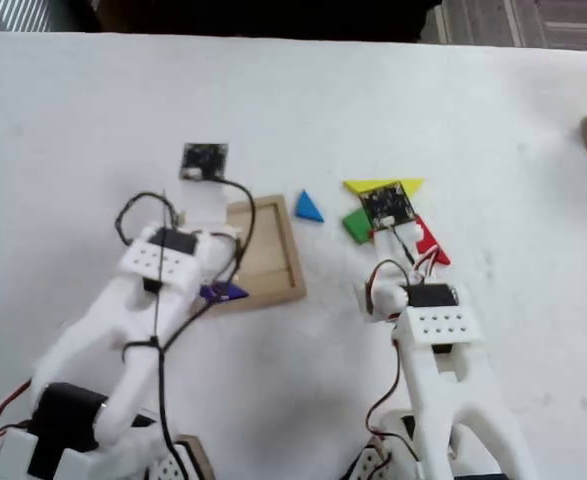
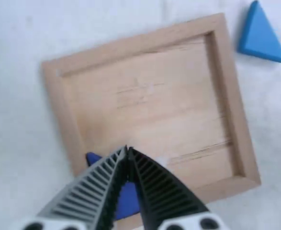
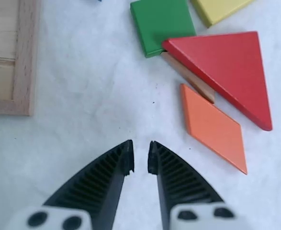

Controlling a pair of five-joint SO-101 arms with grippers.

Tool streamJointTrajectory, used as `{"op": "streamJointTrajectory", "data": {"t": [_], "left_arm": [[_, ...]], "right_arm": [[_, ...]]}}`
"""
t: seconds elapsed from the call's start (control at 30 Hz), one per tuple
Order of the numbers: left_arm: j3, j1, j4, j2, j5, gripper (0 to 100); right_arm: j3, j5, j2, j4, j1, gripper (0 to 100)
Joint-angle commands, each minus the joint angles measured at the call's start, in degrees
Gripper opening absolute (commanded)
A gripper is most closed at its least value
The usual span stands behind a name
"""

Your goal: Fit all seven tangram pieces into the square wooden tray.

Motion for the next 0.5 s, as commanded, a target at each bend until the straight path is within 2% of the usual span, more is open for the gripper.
{"op": "streamJointTrajectory", "data": {"t": [0.0,0.17,0.27,0.47], "left_arm": [[-1.23,3.21,-4.48,0.04,0.79,2],[1.67,1.36,-7.91,6.37,0.53,2],[-1.67,-0.92,-2.64,9.98,0.44,2],[-2.9,-0.84,5.36,11.12,0.26,2]], "right_arm": [[-0.26,0.79,-1.8,-1.01,-0.48,6.0],[-0.26,0.88,-1.8,-1.01,-0.4,6.0],[-0.18,0.88,-1.89,-1.01,-0.57,6.0],[-0.18,0.88,-1.89,-1.01,-0.31,6.0]]}}
